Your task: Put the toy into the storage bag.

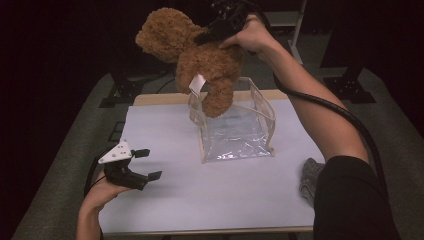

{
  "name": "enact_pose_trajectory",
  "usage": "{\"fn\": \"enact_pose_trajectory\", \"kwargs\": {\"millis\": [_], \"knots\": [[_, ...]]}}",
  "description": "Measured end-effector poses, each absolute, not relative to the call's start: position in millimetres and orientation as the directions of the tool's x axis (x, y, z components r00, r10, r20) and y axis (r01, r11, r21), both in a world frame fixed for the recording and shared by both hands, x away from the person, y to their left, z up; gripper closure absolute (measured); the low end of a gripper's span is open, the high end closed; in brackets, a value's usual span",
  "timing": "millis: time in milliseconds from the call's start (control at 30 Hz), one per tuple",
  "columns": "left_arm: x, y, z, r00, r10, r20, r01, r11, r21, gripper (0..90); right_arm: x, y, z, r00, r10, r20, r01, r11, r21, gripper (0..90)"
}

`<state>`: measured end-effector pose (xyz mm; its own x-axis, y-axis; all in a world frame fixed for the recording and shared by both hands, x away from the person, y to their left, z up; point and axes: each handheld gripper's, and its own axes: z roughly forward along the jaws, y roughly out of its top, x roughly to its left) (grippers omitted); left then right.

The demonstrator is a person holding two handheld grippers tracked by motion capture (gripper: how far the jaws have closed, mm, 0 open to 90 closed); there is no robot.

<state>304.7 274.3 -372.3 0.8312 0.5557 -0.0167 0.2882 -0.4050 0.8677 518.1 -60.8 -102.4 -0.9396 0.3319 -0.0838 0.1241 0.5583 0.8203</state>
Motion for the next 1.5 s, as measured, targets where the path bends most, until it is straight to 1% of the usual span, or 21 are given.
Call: {"fn": "enact_pose_trajectory", "kwargs": {"millis": [200, 500, 600, 867, 967, 1100, 1133, 1267, 1500], "knots": [[304.5, 273.9, -372.6, 0.833, 0.553, -0.017, 0.288, -0.407, 0.867, 8.5, 526.6, -61.2, -102.8, -0.932, 0.353, -0.084, 0.137, 0.557, 0.819, 72.5], [304.7, 273.4, -373.7, 0.835, 0.550, -0.020, 0.290, -0.409, 0.865, 8.6, 539.0, -62.7, -114.7, -0.920, 0.384, -0.076, 0.162, 0.551, 0.819, 72.5], [305.2, 272.9, -374.3, 0.835, 0.550, -0.020, 0.292, -0.412, 0.863, 8.5, 534.2, -60.3, -118.3, -0.927, 0.366, -0.076, 0.154, 0.559, 0.815, 72.4], [303.9, 268.6, -373.5, 0.843, 0.537, -0.017, 0.286, -0.422, 0.860, 8.5, 513.1, -61.5, -115.5, -0.928, 0.367, -0.067, 0.154, 0.538, 0.828, 72.5], [303.4, 267.7, -372.5, 0.845, 0.534, -0.012, 0.280, -0.425, 0.861, 8.6, 507.0, -66.1, -124.6, -0.930, 0.365, -0.044, 0.172, 0.538, 0.825, 72.4], [302.8, 265.1, -372.3, 0.848, 0.530, -0.014, 0.280, -0.425, 0.861, 8.5, 509.0, -73.4, -135.5, -0.924, 0.383, -0.018, 0.203, 0.528, 0.825, 72.4], [303.1, 264.4, -372.3, 0.850, 0.526, -0.011, 0.277, -0.430, 0.859, 8.5, 513.8, -80.1, -143.6, -0.916, 0.402, 0.008, 0.231, 0.511, 0.828, 72.4], [304.2, 263.9, -373.7, 0.849, 0.528, -0.013, 0.281, -0.431, 0.857, 8.5, 523.6, -90.0, -152.8, -0.901, 0.433, 0.029, 0.266, 0.499, 0.825, 72.4], [305.7, 264.8, -375.7, 0.847, 0.531, -0.017, 0.288, -0.432, 0.855, 8.5, 535.1, -102.5, -147.3, -0.883, 0.467, 0.050, 0.289, 0.456, 0.842, 72.4]]}}
